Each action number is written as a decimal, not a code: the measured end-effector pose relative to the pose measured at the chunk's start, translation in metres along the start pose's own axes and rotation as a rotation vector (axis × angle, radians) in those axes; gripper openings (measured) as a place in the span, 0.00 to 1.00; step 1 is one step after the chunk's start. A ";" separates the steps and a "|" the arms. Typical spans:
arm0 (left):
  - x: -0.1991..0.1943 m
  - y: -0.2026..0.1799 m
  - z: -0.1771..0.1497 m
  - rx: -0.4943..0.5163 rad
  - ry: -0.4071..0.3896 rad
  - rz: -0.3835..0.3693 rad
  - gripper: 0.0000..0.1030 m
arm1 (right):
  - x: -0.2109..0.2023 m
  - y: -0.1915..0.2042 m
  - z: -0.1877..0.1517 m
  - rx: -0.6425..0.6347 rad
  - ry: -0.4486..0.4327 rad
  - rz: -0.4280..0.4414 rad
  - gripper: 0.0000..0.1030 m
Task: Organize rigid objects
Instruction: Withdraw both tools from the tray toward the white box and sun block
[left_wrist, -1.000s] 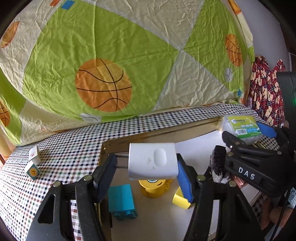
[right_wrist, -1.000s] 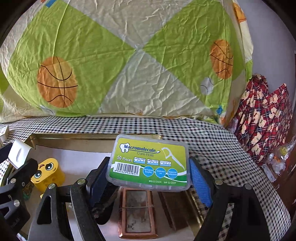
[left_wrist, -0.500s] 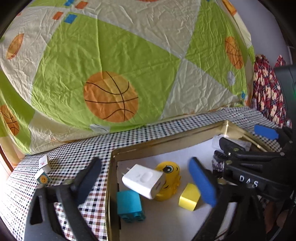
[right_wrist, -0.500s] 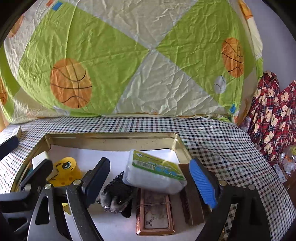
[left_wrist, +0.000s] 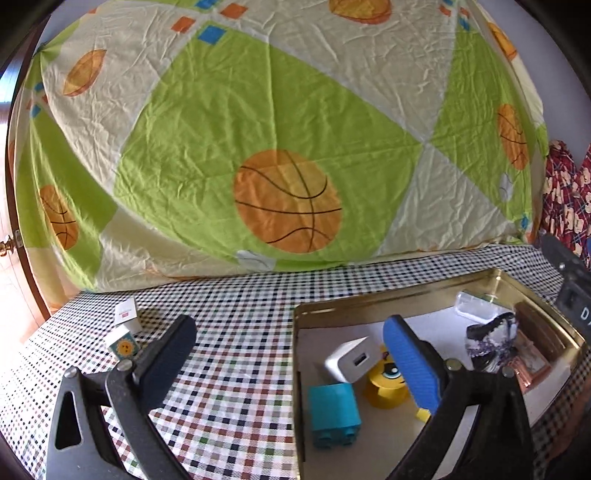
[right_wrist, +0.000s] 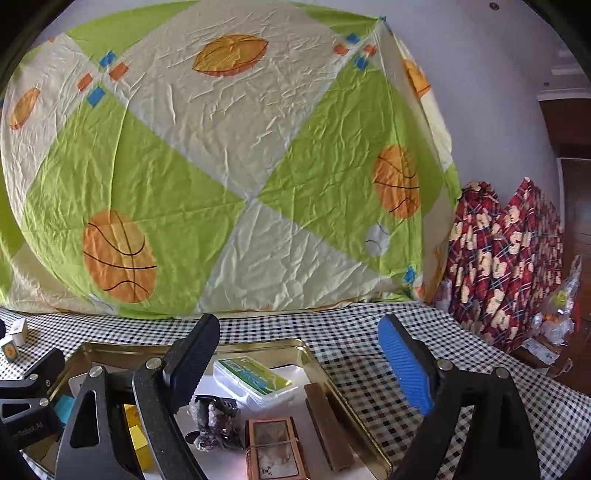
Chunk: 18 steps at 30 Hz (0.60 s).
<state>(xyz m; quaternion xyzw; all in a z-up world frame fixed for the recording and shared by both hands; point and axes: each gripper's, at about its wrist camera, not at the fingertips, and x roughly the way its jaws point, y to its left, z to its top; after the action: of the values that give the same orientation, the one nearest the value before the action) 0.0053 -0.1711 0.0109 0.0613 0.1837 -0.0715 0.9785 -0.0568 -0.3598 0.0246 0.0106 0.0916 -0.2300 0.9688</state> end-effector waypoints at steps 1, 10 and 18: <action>0.000 0.003 0.000 -0.013 0.001 0.000 0.99 | -0.003 -0.001 0.000 0.010 -0.010 -0.006 0.87; -0.005 0.024 -0.005 -0.092 0.007 0.018 1.00 | -0.042 -0.006 0.003 0.061 -0.211 -0.080 0.91; -0.022 0.034 -0.010 -0.113 -0.044 0.020 1.00 | -0.055 -0.008 0.000 0.091 -0.237 -0.111 0.94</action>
<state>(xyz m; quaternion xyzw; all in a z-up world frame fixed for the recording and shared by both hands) -0.0128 -0.1339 0.0133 0.0062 0.1654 -0.0526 0.9848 -0.1087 -0.3430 0.0352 0.0223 -0.0336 -0.2870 0.9571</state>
